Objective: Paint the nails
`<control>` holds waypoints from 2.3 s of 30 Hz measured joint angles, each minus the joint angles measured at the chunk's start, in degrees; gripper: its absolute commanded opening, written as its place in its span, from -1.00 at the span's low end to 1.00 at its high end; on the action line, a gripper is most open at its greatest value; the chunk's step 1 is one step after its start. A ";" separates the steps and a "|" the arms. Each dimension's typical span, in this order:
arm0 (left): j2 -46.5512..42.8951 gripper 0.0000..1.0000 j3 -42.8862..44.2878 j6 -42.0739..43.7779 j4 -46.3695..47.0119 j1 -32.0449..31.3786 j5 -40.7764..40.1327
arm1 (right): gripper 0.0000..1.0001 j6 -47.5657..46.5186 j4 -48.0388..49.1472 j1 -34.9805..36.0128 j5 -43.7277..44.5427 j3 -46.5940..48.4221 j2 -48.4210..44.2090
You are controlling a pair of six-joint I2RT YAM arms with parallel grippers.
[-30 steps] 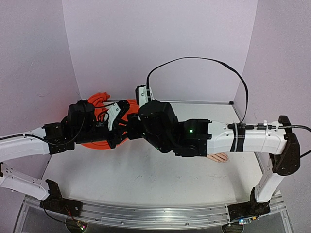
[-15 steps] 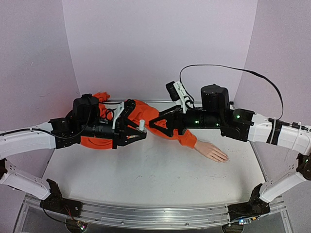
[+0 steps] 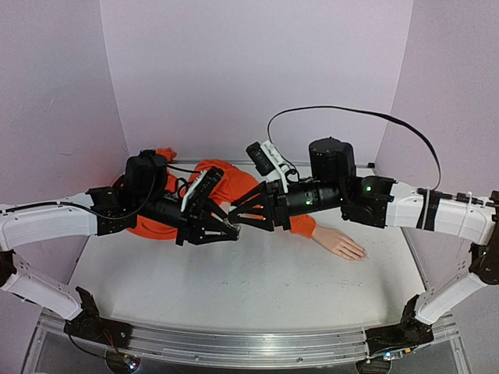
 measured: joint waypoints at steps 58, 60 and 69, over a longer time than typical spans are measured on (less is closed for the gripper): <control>-0.28 -1.00 -0.07 0.79 0.00 -0.48 1.57 | -0.21 1.84 5.53 0.66 -3.41 -0.94 0.24; -0.26 -1.00 -0.07 0.66 0.02 -0.48 2.08 | -0.35 1.92 5.75 0.66 -4.72 -0.42 1.09; -0.35 -1.00 -0.04 -1.29 -0.17 -0.52 1.79 | -1.00 0.63 6.78 0.66 -7.50 1.03 2.89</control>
